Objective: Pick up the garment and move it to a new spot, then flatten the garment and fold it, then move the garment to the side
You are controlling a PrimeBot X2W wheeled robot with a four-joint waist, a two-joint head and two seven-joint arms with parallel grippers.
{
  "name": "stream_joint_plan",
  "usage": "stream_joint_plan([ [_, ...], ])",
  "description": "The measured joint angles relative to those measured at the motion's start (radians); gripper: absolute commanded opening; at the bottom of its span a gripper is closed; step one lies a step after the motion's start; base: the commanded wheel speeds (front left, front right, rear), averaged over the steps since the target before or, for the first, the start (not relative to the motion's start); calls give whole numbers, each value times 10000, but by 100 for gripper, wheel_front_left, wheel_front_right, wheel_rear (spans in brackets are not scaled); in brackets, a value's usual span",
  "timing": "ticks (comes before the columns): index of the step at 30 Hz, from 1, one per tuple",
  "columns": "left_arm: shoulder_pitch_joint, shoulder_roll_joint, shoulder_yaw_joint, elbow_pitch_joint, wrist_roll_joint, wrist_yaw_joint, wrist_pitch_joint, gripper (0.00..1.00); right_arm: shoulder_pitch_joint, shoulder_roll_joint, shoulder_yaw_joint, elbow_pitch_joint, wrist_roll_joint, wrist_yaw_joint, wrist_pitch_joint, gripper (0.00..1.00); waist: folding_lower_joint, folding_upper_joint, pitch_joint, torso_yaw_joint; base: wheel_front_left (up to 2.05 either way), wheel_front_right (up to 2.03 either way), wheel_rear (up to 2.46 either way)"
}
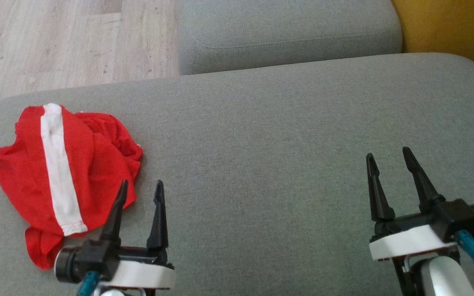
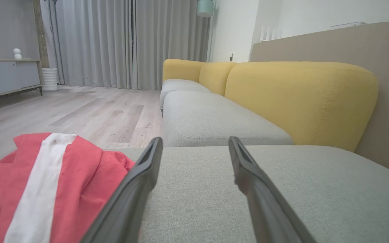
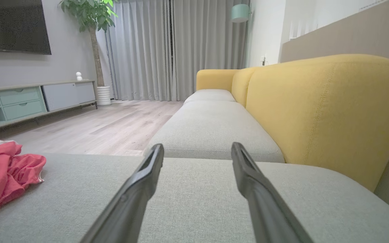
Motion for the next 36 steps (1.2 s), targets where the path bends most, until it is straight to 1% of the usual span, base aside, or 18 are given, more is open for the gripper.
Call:
stream_joint_plan([
  [12, -12, 445, -932, 13, 1576, 610, -324, 100, 1, -4, 148, -267, -1753, 0, -337, 100, 0, 0, 22, -61, 0, 0, 0],
  [16, -27, 495, -1147, -6, 1941, 876, -472, 100, 8, -8, 203, -297, -1921, 0, -472, 100, 0, 0, 14, -67, 0, 0, 0],
  [19, -27, 437, -1108, -176, 1927, 897, -552, 100, 50, -8, 282, -224, -1406, 0, -585, 100, 0, 0, 1, -62, 0, 0, 0],
  [22, -12, 186, -744, -374, 1536, 752, -598, 100, 73, -10, 326, 15, -506, 0, -616, 100, 0, 0, -24, -45, 0, 0, 0],
  [26, 174, -150, -56, -403, 924, 303, -598, 100, 125, -10, 322, 451, 1087, 0, -614, 100, 0, 0, -75, -33, 0, 0, 0],
  [29, 496, -286, 360, -259, 673, -52, -598, 100, 293, -10, 320, 637, 2220, 0, -614, 100, 0, 0, -99, -37, 0, 0, 0],
  [30, 570, -307, 454, -155, 654, -163, -598, 100, 321, -10, 322, 681, 2410, 0, -614, 100, 0, 0, -106, -39, 0, 0, 0],
  [31, 570, -307, 454, -155, 654, -163, -598, 100, 321, -10, 322, 681, 2410, 0, -614, 100, 0, 0, -106, -39, 0, 0, 0],
  [34, 634, -384, 623, 157, 631, -391, -598, 100, 314, -10, 326, 792, 3028, 0, -614, 100, 0, 0, -128, -48, 0, 0, 0],
  [36, 631, -445, 731, 318, 610, -468, -598, 100, 314, -10, 339, 940, 3143, 0, -614, 100, 0, 0, -145, -53, 0, 0, 0],
])
